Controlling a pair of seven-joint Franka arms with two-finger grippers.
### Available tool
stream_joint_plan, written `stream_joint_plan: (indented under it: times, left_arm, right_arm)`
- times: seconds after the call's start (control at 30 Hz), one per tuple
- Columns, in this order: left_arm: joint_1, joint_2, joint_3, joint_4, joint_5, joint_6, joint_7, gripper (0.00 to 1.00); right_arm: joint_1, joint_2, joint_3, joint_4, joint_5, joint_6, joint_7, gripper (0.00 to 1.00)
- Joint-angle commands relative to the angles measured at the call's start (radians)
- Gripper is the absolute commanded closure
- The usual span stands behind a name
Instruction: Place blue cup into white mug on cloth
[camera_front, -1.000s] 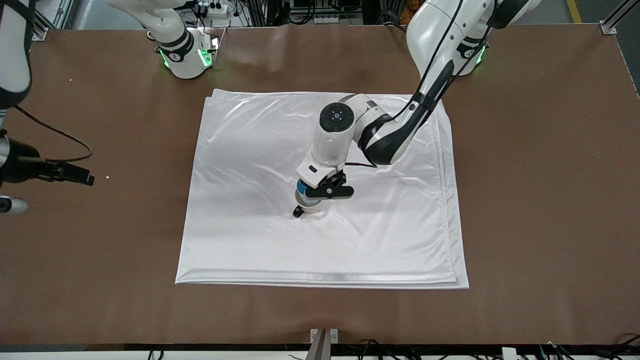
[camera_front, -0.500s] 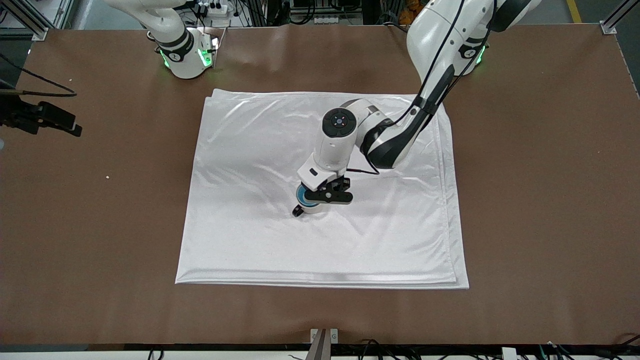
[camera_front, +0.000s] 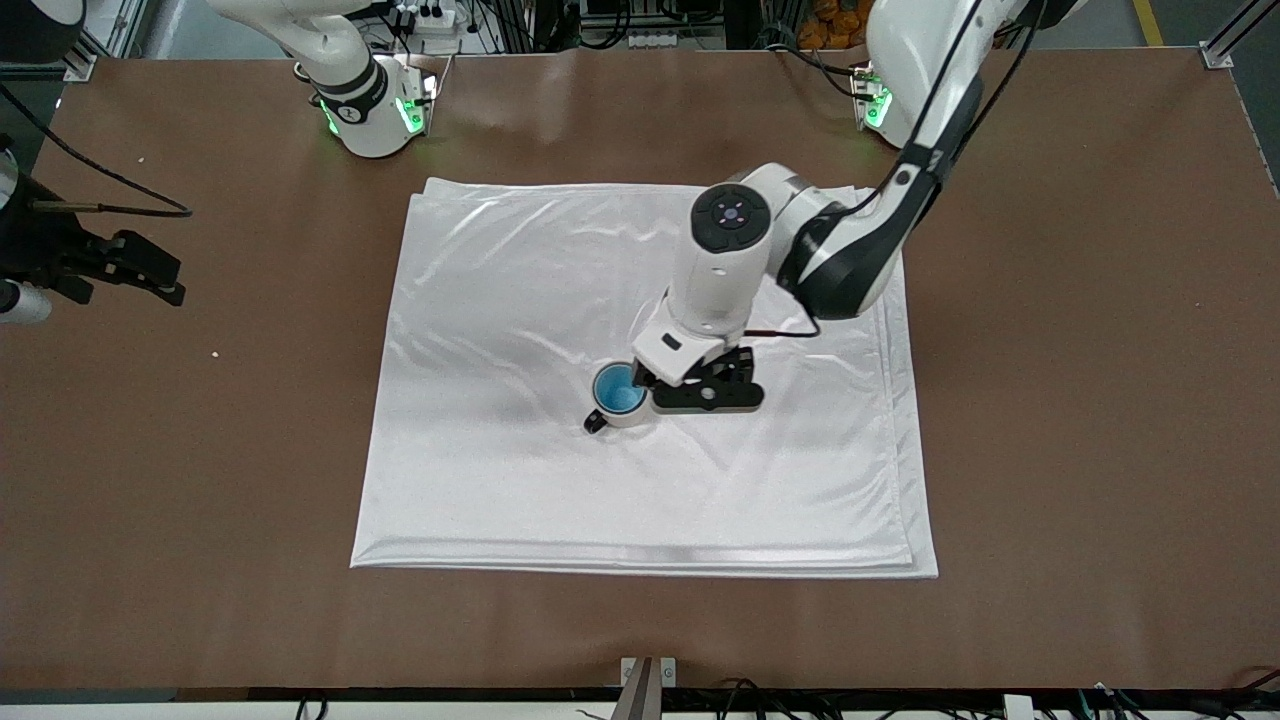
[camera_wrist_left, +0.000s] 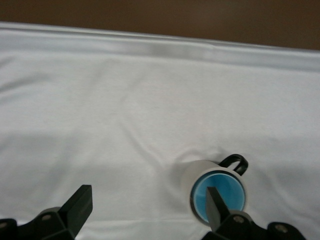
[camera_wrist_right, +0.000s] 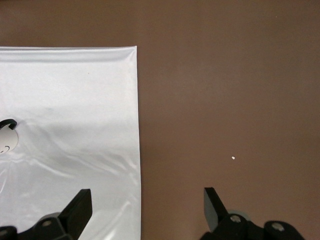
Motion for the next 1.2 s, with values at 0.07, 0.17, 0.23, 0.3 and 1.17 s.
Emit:
stream_joint_plan:
  times: [0.07,0.17,0.23,0.3,1.17]
  left_arm:
    - [0.119,-0.18,-0.005,-0.036,-0.009,-0.188,0.025,0.0]
    - [0.181,-0.227,-0.013,-0.036,-0.021,-0.241,0.056,0.0]
    - [0.219,-0.26,-0.013,-0.036,-0.047,-0.268,0.105,0.0]
    - [0.262,-0.289,-0.012,-0.036,-0.076,-0.291,0.169,0.0]
    - [0.692,-0.456,-0.013,-0.223,-0.122,-0.292,0.654,0.0]
  right_arm:
    - [-0.024,-0.051,0.022,-0.068,-0.022,0.047,0.016,0.01]
    - [-0.04,-0.063,0.025,-0.069,-0.02,0.04,0.01,0.0]
    - [-0.043,-0.068,0.024,-0.068,-0.02,0.04,0.004,0.0]
    - [-0.043,-0.068,0.024,-0.066,-0.02,0.038,-0.001,0.0]
    - [-0.052,-0.057,0.017,-0.065,-0.015,0.021,-0.018,0.0]
